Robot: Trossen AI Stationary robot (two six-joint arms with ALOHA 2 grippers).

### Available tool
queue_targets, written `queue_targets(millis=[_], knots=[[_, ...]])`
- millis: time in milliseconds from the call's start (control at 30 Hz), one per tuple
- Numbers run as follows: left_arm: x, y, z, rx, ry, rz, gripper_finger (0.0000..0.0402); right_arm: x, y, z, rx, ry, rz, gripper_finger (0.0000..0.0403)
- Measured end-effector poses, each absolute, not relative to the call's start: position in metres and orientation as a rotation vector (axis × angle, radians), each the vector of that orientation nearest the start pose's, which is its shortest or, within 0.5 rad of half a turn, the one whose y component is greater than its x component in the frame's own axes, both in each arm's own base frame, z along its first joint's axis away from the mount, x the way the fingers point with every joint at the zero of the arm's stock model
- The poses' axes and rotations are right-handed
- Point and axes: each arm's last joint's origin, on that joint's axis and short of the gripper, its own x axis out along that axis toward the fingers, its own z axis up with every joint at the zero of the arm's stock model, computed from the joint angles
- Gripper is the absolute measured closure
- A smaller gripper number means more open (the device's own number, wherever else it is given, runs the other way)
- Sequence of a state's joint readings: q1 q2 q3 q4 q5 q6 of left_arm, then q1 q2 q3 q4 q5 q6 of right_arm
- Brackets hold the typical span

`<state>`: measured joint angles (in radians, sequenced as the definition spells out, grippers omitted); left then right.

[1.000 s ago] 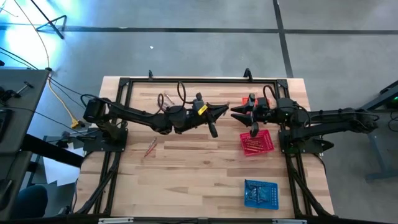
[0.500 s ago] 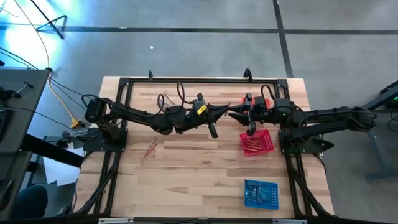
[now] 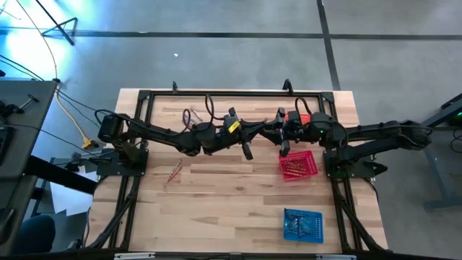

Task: Sort crayons
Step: Put the gray crayon into the orange bin

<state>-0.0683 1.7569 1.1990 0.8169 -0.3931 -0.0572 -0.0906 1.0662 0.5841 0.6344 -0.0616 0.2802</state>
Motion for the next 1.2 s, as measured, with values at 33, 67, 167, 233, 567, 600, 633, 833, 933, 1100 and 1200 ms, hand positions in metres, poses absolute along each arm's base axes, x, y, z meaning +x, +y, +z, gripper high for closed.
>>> queue_targets(millis=[33, 67, 167, 233, 567, 600, 633, 833, 933, 1100, 1200], knots=[[0.400, -0.016, 0.308, -0.111, -0.261, 0.317, 0.0401, 0.233, -0.019, 0.289, 0.268, -0.152, -0.008, 0.0319], [0.400, -0.016, 0.308, -0.109, -0.260, 0.317, 0.0401, 0.233, -0.019, 0.289, 0.268, -0.150, -0.008, 0.0334], [0.400, -0.016, 0.308, -0.109, -0.258, 0.317, 0.0401, 0.233, -0.019, 0.289, 0.259, -0.146, -0.007, 0.0386], [0.400, -0.016, 0.308, -0.108, -0.259, 0.317, 0.0401, 0.233, -0.019, 0.289, 0.260, -0.146, -0.008, 0.0388], [0.400, -0.016, 0.302, -0.084, -0.172, 0.297, 0.0334, 0.229, -0.024, 0.286, 0.264, -0.093, -0.031, 0.0398], [0.400, -0.015, 0.302, -0.080, -0.155, 0.302, 0.0325, 0.225, -0.027, 0.287, 0.272, -0.077, -0.047, 0.0398], [0.399, -0.013, 0.302, -0.074, -0.130, 0.307, 0.0315, 0.221, -0.030, 0.287, 0.282, -0.059, -0.072, 0.0398], [0.396, -0.005, 0.303, -0.065, -0.081, 0.329, 0.0277, 0.187, -0.055, 0.292, 0.274, 0.239, -0.396, 0.0399], [0.396, -0.005, 0.296, -0.059, -0.009, 0.331, 0.0269, 0.171, -0.063, 0.281, 0.274, 0.468, -0.578, 0.0399], [0.395, -0.006, 0.289, -0.087, 0.058, 0.334, 0.0270, 0.157, -0.074, 0.251, 0.333, 0.714, -0.714, 0.0400], [0.395, -0.009, 0.287, -0.091, 0.071, 0.329, 0.0270, 0.155, -0.083, 0.235, 0.354, 0.785, -0.767, 0.0400]])
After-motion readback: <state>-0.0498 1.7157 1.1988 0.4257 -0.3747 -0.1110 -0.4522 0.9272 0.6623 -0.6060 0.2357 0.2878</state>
